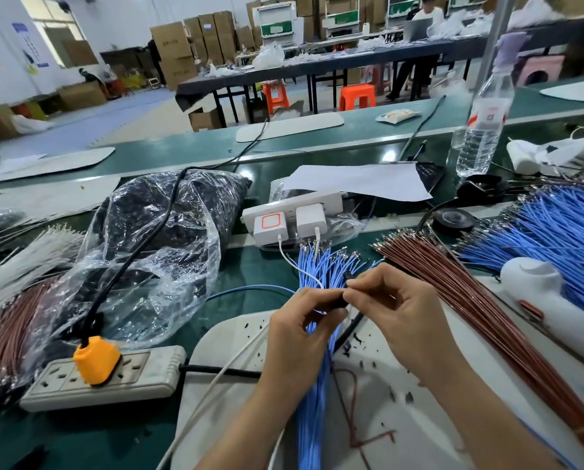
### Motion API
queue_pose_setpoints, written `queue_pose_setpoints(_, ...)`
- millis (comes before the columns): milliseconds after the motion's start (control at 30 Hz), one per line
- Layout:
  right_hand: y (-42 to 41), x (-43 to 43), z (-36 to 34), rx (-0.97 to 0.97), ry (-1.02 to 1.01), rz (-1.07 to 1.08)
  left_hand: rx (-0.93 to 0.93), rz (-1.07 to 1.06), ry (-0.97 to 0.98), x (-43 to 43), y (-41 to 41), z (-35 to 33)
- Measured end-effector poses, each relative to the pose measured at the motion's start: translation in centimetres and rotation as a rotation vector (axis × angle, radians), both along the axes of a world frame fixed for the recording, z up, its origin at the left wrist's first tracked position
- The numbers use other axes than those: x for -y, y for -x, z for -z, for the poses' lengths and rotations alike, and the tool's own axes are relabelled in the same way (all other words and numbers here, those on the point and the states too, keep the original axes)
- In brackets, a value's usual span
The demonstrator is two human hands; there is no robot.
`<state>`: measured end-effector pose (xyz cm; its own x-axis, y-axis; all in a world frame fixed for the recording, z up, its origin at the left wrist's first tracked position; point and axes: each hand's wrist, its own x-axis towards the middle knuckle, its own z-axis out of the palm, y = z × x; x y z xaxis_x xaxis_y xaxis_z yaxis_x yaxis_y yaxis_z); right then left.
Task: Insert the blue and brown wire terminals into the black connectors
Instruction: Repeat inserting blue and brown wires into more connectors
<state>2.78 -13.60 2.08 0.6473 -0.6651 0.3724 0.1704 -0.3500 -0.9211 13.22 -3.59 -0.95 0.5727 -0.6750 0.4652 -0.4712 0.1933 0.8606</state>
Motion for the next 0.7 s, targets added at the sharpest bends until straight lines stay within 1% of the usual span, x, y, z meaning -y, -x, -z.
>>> queue_pose_setpoints(67, 0.2, 0.3, -0.1, 0.004, -0.099, -0.025, 0.025, -0.014, -0.039, 0.0, 0.2, -0.1)
queue_pose_setpoints(167, 0.6, 0.8, -0.2, -0.018, -0.164, -0.050, 0.058, -0.036, -0.087, 0.0, 0.4, -0.1)
queue_pose_setpoints(333, 0.5, 0.8, 0.3, -0.102, -0.102, -0.087, -0.055, 0.051, -0.094, -0.2, 0.6, -0.1)
queue_pose_setpoints(400, 0.4, 0.9, 0.4, -0.094, -0.131, -0.093, -0.093, 0.068, -0.084, -0.2, 0.6, -0.2)
queue_pose_setpoints(500, 0.4, 1.1, 0.6, -0.066, -0.263, -0.099, -0.159, 0.092, -0.064, -0.2, 0.6, -0.2)
queue_pose_setpoints(600, 0.4, 1.3, 0.9, -0.051, -0.414, -0.150, -0.195, 0.103, -0.049, -0.2, 0.6, 0.0)
queue_pose_setpoints(633, 0.4, 1.3, 1.0, -0.057, -0.411, -0.163, -0.206, 0.111, -0.044, -0.2, 0.6, 0.1)
queue_pose_setpoints(700, 0.4, 1.5, 1.0, -0.078, -0.329, -0.175, -0.234, 0.131, -0.043, 0.0, 0.5, 0.2)
